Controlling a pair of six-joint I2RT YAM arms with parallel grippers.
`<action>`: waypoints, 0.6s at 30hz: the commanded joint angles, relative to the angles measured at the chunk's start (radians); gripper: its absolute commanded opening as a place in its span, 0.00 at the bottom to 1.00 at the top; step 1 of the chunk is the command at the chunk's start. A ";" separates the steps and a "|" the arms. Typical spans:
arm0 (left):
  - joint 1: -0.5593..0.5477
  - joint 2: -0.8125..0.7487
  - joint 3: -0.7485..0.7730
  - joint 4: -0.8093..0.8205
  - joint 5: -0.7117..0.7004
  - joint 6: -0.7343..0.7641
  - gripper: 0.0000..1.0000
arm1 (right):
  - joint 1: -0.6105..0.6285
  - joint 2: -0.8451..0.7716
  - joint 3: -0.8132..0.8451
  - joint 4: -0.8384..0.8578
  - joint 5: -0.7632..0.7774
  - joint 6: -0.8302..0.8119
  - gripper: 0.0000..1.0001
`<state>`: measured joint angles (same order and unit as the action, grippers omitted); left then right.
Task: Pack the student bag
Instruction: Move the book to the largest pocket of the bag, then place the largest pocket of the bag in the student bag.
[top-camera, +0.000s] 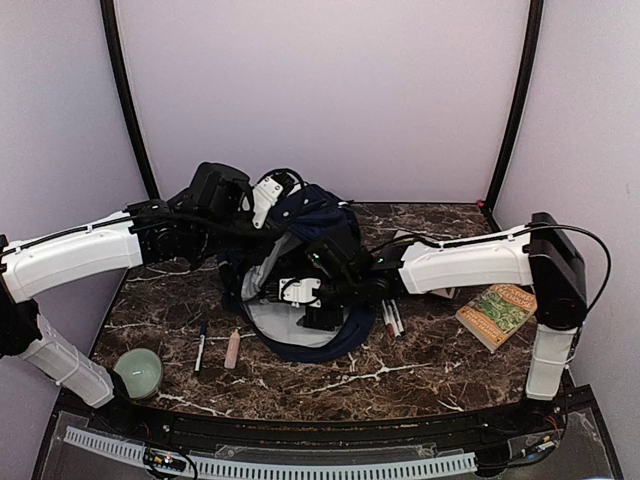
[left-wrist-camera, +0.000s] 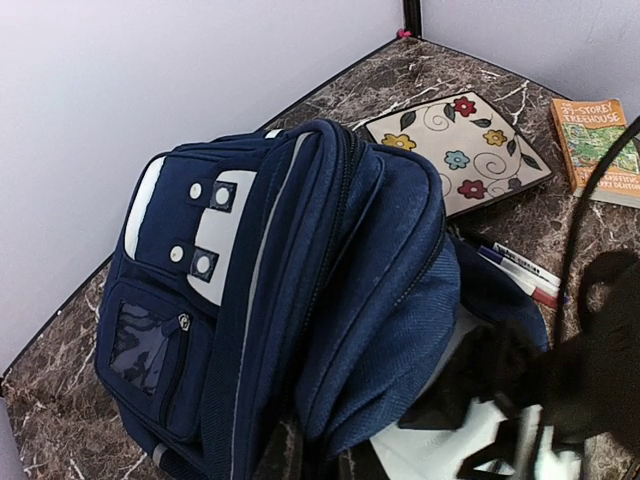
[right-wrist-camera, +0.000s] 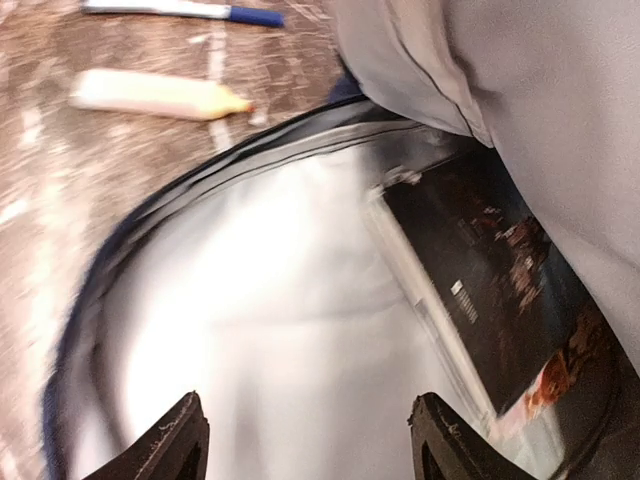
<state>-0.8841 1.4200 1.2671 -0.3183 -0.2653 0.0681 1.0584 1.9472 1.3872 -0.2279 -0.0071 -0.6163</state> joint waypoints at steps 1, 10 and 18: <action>0.042 -0.022 -0.038 0.052 0.006 0.009 0.00 | -0.006 -0.138 -0.100 -0.220 -0.130 -0.016 0.69; 0.041 0.097 -0.098 0.058 0.234 -0.069 0.00 | -0.348 -0.441 -0.291 -0.445 -0.169 0.083 0.68; 0.027 0.180 -0.144 0.064 0.288 -0.116 0.09 | -0.797 -0.588 -0.363 -0.516 -0.123 0.086 0.70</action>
<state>-0.8692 1.5696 1.1481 -0.2321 0.0242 -0.0063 0.4038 1.3811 1.0435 -0.6670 -0.1379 -0.5400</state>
